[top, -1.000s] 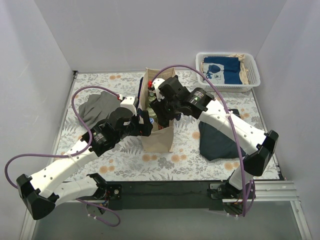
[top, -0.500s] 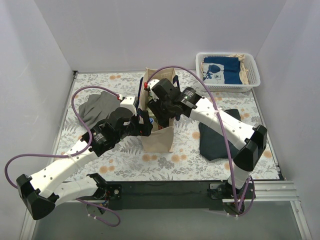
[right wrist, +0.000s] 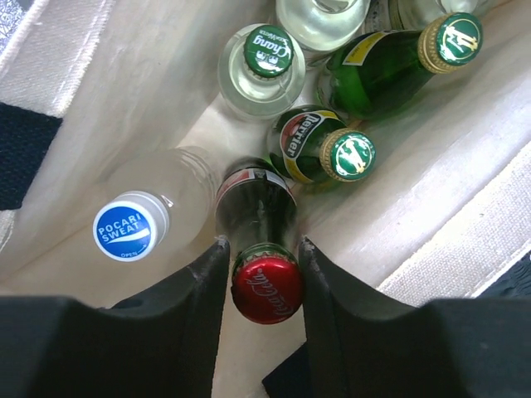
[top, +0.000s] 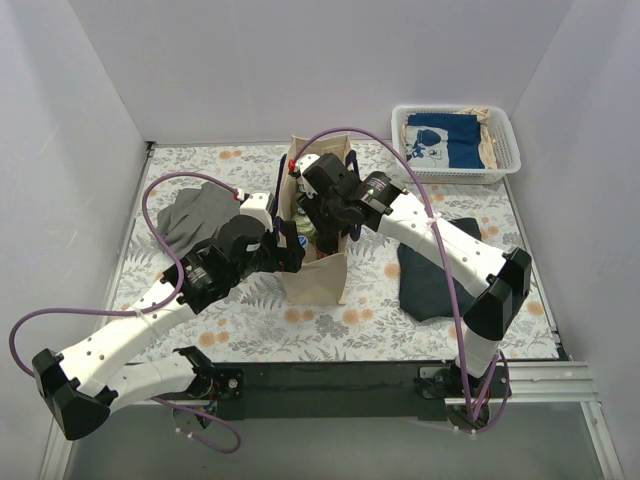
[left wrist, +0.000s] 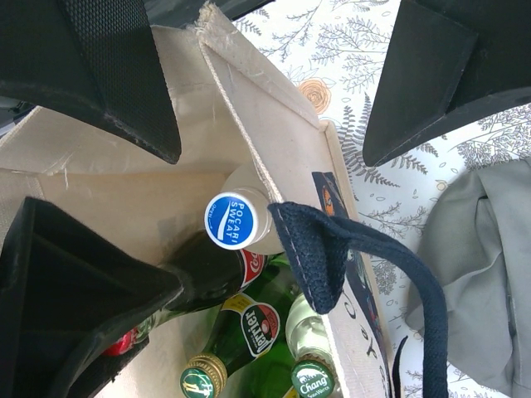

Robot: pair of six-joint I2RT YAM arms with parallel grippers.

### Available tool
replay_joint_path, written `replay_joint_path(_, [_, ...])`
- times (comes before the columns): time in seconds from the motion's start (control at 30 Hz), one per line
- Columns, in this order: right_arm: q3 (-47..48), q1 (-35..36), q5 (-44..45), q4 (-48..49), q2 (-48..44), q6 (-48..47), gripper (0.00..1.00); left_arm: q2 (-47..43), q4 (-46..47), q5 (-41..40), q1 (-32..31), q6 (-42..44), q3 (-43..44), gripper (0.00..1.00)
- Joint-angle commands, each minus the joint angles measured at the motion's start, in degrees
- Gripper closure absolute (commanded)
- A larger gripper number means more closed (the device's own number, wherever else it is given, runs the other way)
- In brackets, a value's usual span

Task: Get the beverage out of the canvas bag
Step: Take out the drink from the canvas bag.

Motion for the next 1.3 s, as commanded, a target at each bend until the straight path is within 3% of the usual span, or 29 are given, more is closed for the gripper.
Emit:
replay_joint_path(0.0, [1.35,-0.36,0.18,1.30,-1.57,0.51,0.63,-0.90,-0.85,-1.41,-0.17,1.06,-0.42,0.10])
replay_joint_path(0.2, [1.18,-0.63,-1.15,1.29,-1.57,0.59,0.74,-0.90,-0.85,-1.76,-0.17,1.24,-0.33,0.09])
replay_joint_path(0.33, [0.92,-0.89,-1.41,1.21,-1.48,0.77,0.99,-0.55,-0.85,-1.67,-0.17,1.42,-0.24,0.09])
replay_joint_path(1.27, [7.86,-1.07,-0.45,2.79,-5.88,-0.90,0.99,0.16,-0.23,-1.32,-0.17,1.59,0.99,0.09])
